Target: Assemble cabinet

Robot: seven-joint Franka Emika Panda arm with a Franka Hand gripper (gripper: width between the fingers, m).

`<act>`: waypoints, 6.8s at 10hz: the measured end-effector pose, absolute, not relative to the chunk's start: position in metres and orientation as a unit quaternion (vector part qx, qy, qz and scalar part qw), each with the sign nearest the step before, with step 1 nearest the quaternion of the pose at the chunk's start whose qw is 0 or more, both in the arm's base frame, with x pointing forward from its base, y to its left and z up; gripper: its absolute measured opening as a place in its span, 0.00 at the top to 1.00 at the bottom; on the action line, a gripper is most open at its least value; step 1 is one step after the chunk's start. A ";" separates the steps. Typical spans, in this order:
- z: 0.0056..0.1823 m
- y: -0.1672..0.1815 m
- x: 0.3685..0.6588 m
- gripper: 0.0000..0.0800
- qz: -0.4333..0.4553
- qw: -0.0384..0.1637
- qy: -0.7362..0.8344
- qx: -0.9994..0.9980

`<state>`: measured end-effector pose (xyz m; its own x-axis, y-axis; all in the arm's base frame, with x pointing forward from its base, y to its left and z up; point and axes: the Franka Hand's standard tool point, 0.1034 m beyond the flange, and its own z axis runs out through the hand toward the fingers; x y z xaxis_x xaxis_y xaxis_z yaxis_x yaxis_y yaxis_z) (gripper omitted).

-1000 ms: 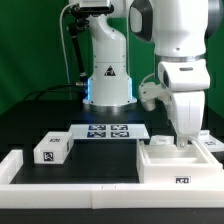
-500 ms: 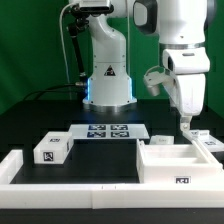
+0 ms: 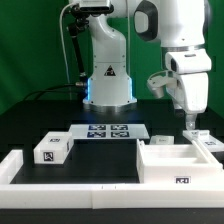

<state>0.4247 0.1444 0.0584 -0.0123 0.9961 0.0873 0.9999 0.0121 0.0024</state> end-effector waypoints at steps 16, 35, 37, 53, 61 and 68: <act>0.018 0.199 0.389 0.35 -0.059 0.066 -0.725 -0.683; 0.047 0.119 0.412 0.91 -0.021 0.048 -0.685 -0.727; 0.052 0.114 0.426 0.91 -0.022 0.046 -0.684 -0.728; 0.057 0.117 0.451 0.91 -0.025 0.047 -0.673 -0.737; 0.060 0.116 0.457 0.91 -0.028 0.044 -0.671 -0.740; 0.065 0.108 0.468 0.91 -0.024 0.045 -0.667 -0.743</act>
Offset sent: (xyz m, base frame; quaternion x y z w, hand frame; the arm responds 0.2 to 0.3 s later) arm -0.0168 0.0402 -0.0056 -0.0299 0.0428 -0.0798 0.9954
